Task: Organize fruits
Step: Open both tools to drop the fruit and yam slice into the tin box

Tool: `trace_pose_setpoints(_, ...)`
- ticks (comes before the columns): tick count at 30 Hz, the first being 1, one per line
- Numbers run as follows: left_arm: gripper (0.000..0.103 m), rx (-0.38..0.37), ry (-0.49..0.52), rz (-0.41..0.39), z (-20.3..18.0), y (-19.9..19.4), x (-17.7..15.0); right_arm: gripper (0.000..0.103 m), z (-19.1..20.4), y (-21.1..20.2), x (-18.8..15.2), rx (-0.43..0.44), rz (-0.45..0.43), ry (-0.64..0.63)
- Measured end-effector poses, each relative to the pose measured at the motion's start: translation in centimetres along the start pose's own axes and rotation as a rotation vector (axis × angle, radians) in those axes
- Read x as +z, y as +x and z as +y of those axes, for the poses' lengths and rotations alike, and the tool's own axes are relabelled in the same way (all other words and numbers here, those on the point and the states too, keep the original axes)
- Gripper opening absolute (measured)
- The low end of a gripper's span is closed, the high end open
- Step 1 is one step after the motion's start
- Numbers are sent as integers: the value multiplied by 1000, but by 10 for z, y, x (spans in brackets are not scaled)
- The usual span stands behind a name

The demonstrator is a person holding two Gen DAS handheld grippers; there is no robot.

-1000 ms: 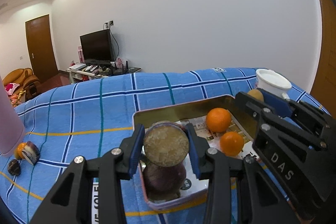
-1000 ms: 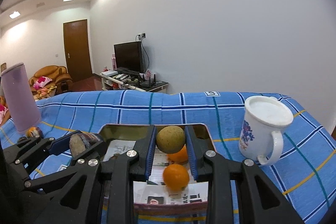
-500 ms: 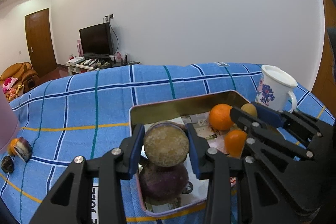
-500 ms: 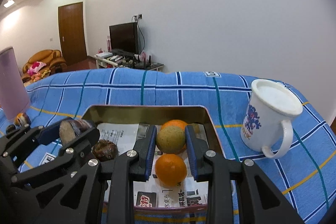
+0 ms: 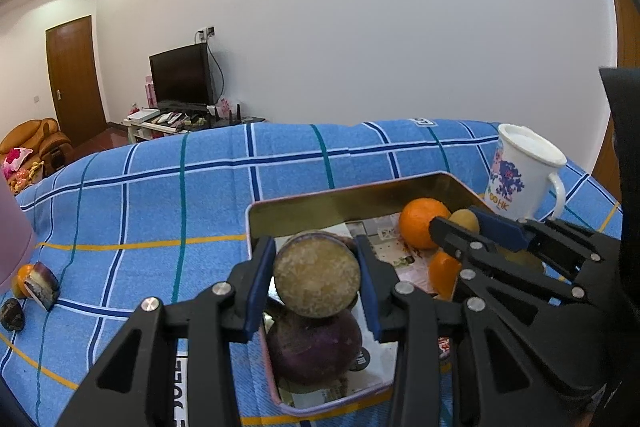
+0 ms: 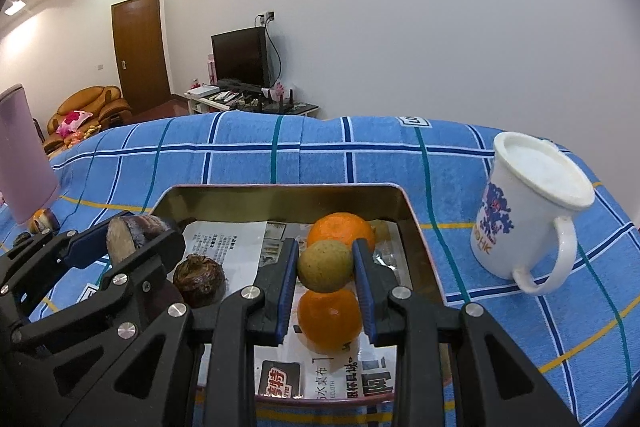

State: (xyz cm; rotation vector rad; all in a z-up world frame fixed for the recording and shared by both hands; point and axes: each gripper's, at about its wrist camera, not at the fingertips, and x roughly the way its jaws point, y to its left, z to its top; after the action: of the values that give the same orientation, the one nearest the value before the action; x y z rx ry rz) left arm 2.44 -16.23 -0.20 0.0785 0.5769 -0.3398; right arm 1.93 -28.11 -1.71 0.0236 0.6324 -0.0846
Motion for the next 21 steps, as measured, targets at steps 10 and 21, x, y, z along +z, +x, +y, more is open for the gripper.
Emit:
trace_pose_setpoints(10, 41, 13, -7, 1, 1, 0, 0, 30, 0, 9, -1, 56, 35, 13)
trace_pose_setpoints(21, 74, 93, -24, -101, 7, -18, -1, 50, -12, 10, -3, 103, 49, 104)
